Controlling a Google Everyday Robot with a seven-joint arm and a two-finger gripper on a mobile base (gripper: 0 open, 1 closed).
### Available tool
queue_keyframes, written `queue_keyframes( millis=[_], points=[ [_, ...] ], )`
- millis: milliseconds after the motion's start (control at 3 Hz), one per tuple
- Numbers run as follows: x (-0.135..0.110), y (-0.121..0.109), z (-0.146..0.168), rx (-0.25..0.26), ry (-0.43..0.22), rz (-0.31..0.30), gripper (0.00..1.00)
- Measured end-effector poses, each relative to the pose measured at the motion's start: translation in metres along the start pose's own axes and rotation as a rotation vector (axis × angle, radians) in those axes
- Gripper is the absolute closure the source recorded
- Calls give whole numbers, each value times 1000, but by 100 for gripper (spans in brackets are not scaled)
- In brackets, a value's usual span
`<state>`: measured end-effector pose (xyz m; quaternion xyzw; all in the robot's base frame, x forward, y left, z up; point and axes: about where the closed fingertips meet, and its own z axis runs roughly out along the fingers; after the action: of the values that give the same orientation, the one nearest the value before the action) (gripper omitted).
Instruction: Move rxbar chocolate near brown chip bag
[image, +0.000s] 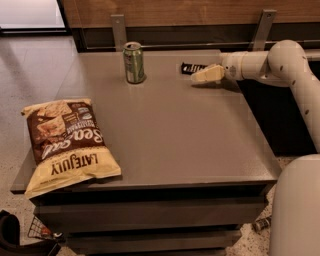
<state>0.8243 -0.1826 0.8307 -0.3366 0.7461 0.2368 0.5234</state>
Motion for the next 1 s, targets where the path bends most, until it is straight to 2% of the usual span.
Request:
queue_keyframes(
  millis=[333,1000],
  points=[
    [-2,0,4,-10,-3,-11,0],
    [3,3,17,-30,48,-24,0]
  ],
)
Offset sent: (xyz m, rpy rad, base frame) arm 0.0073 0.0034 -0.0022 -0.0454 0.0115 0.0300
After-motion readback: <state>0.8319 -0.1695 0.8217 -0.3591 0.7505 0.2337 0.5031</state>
